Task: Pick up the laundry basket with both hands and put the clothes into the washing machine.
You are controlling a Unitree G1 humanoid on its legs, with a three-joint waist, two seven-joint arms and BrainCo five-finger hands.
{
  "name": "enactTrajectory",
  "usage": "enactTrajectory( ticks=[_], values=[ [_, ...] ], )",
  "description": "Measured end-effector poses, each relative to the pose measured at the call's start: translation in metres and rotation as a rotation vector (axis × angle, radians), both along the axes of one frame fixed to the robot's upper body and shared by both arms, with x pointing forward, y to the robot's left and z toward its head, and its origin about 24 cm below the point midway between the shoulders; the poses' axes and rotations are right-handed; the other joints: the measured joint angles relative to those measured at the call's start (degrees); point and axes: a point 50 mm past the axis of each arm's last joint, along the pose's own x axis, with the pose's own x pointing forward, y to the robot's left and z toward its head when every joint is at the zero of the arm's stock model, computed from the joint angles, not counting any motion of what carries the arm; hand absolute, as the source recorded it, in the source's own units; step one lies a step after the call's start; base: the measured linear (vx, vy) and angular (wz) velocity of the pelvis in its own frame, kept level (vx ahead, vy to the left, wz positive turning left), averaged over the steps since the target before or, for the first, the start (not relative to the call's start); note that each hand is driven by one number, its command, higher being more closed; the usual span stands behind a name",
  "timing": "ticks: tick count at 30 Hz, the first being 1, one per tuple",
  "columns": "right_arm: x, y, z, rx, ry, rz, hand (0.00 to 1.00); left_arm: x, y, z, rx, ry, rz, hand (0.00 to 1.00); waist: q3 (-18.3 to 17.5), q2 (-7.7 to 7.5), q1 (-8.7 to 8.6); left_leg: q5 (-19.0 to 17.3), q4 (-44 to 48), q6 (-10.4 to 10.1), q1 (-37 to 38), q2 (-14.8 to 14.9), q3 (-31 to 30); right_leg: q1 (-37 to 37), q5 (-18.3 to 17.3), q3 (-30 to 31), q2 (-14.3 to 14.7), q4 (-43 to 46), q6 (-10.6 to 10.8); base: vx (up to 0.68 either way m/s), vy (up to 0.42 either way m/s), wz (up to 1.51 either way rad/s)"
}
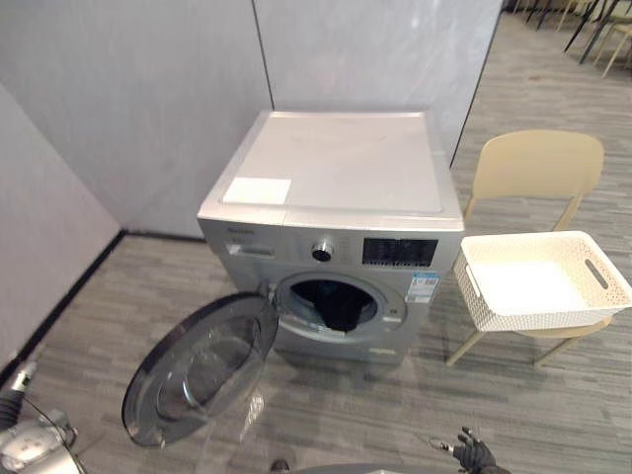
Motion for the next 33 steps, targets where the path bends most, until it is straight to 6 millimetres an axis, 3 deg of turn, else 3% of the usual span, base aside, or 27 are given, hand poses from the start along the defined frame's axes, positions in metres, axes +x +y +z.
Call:
enactTrajectory(
  ticks=[3, 5, 7, 10, 13, 14, 18, 22, 25, 30, 33],
  values=[
    [0.014, -0.001, 0.008, -0.008, -0.071, 0.003, 0.0, 0.019, 0.023, 0.022, -0.035, -0.109, -0.011, 0.0, 2.93, -3.75, 1.04, 0.64, 0.75, -0.24, -3.87, 0.99, -0.93, -3.65, -0.24, -0.45, 0.8, 1.85, -0.6, -0.1, -0.035, 0.1],
    [0.016, -0.003, 0.013, -0.015, -0.113, -0.004, 0.0, 0.044, 0.022, 0.031, -0.072, -0.198, -0.057, 0.0, 3.55, -6.27, 1.09, 1.36, 1.17, -0.45, -7.01, 1.29, -2.92, -5.07, -0.22, -2.19, 1.22, 1.92, -0.82, -0.04, -0.037, 0.28],
    [0.019, -0.002, 0.017, -0.007, -0.152, -0.024, 0.0, 0.064, 0.016, 0.032, -0.099, -0.222, -0.124, 0.0, 3.76, -7.51, 1.22, 1.37, 2.22, -0.49, -9.57, 1.49, -4.39, -6.14, -0.54, -3.58, 1.5, 2.5, -1.28, -0.01, -0.024, 0.39],
    [0.029, -0.003, 0.026, 0.004, -0.231, -0.049, 0.0, 0.094, 0.004, 0.034, -0.168, -0.27, -0.236, 0.0, 4.27, -8.55, 1.42, 1.45, 4.04, -0.63, -13.74, 1.9, -7.05, -6.94, -0.83, -6.31, 2.23, 2.6, -1.8, -0.01, -0.018, 0.41],
    [0.039, -0.003, 0.036, 0.007, -0.31, -0.058, 0.0, 0.124, -0.006, 0.052, -0.165, -0.307, -0.371, 0.0, 5.2, -9.34, 2.28, 1.53, 4.86, -0.77, -16.72, 2.66, -8.39, -6.95, -1.35, -8.61, 3.19, 2.64, -2.64, -0.03, -0.014, 0.39],
    [0.043, -0.005, 0.041, 0.006, -0.343, -0.068, 0.0, 0.145, -0.015, 0.064, -0.177, -0.344, -0.445, 0.0, 5.3, -9.57, 2.51, 1.51, 4.59, -0.6, -18.26, 3.74, -7.46, -7.03, -1.93, -10.49, 3.71, 2.64, -3.35, -0.03, -0.015, 0.51],
    [0.052, -0.001, 0.049, 0.019, -0.402, -0.063, 0.0, 0.17, -0.027, 0.071, -0.244, -0.364, -0.585, 0.0, 5.74, -11.07, 2.82, 3.96, 4.5, -1.16, -19.43, 4.58, -6.79, -7.69, -2.04, -11.23, 3.95, 3.67, -3.55, 0.07, 0.02, 0.28],
    [0.054, 0.003, 0.05, 0.045, -0.412, -0.043, 0.0, 0.167, -0.032, 0.048, -0.324, -0.203, -0.669, 0.0, 5.22, -12.05, 2.86, 3.96, 3.76, -1.16, -18.39, 4.74, -5.69, -7.79, -2.14, -9.82, 3.96, 3.53, -3.68, 0.04, 0.027, -0.09],
    [0.052, 0.01, 0.045, 0.082, -0.382, -0.025, 0.0, 0.148, -0.022, 0.03, -0.364, -0.072, -0.653, 0.0, 4.81, -12.59, 2.86, 4.05, 2.17, -1.31, -14.84, 5.35, -2.09, -7.67, -2.14, -6.38, 3.96, 2.88, -3.67, 0.0, -0.002, -0.53],
    [0.033, 0.018, 0.023, 0.143, -0.239, 0.0, 0.0, 0.087, -0.008, -0.02, -0.498, 0.163, -0.539, 0.0, 3.42, -13.56, 1.38, 4.36, -1.13, -1.81, -8.05, 6.06, 4.7, -7.47, -1.33, 0.07, 4.24, 1.71, -2.63, -0.02, -0.008, -0.61],
    [0.024, 0.025, 0.017, 0.181, -0.197, 0.024, 0.0, 0.053, -0.022, -0.059, -0.606, 0.276, -0.544, 0.0, 1.14, -13.77, 0.86, 4.48, -3.52, -2.05, -2.25, 6.31, 9.91, -6.29, -0.2, 4.71, 4.79, 0.45, -2.6, 0.0, 0.001, -0.68]
  ],
)
